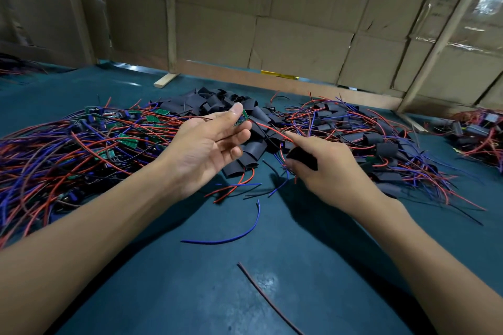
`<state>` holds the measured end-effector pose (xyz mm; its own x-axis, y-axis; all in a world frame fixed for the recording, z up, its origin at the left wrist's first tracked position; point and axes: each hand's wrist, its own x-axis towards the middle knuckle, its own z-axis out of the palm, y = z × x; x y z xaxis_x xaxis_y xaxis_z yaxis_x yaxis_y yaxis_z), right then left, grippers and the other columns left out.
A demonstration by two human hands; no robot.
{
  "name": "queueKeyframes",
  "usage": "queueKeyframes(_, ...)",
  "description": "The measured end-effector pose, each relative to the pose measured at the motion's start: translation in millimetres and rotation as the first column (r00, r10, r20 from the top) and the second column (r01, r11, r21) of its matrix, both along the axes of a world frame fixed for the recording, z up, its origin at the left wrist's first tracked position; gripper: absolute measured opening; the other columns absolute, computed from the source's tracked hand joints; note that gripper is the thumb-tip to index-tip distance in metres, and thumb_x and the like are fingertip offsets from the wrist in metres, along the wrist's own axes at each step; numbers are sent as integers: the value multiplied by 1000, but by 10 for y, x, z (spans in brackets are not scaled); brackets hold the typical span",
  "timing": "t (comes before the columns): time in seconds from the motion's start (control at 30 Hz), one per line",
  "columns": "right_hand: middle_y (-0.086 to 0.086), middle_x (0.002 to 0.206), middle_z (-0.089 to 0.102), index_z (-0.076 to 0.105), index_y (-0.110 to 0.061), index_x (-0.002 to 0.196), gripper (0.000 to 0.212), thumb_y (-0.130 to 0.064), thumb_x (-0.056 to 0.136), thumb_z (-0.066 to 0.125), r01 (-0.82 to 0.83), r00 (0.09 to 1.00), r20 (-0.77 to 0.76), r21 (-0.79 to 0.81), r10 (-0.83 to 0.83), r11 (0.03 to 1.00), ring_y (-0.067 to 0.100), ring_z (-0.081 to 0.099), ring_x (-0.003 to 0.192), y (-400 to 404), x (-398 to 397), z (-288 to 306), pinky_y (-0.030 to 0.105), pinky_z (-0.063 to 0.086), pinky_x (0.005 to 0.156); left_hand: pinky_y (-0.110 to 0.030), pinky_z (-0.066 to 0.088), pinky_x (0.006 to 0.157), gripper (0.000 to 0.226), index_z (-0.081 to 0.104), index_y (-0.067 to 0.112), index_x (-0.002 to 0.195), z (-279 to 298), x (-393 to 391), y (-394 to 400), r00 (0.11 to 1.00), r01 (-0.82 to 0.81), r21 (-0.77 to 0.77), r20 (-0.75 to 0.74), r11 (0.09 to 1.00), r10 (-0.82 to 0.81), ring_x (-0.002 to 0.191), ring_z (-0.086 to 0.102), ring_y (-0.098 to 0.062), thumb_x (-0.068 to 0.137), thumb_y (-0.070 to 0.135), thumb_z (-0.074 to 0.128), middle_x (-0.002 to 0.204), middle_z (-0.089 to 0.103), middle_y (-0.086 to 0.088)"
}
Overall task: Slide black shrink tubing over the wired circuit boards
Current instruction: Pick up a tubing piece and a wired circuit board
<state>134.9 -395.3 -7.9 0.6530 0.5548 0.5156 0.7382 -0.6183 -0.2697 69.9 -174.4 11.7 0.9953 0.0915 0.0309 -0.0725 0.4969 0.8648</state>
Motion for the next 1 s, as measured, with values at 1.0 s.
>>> queueKeyframes(1.0, -22, 94, 62, 0, -35, 159, 88, -15, 97, 59, -171, 972, -169, -35, 163, 985, 19, 59, 85, 3, -168, 162, 28, 43, 78, -25, 40, 54, 16, 77, 19, 83, -71, -35, -19, 927, -146, 393, 374, 908, -13, 62, 50, -20, 78, 34, 80, 77, 70, -10)
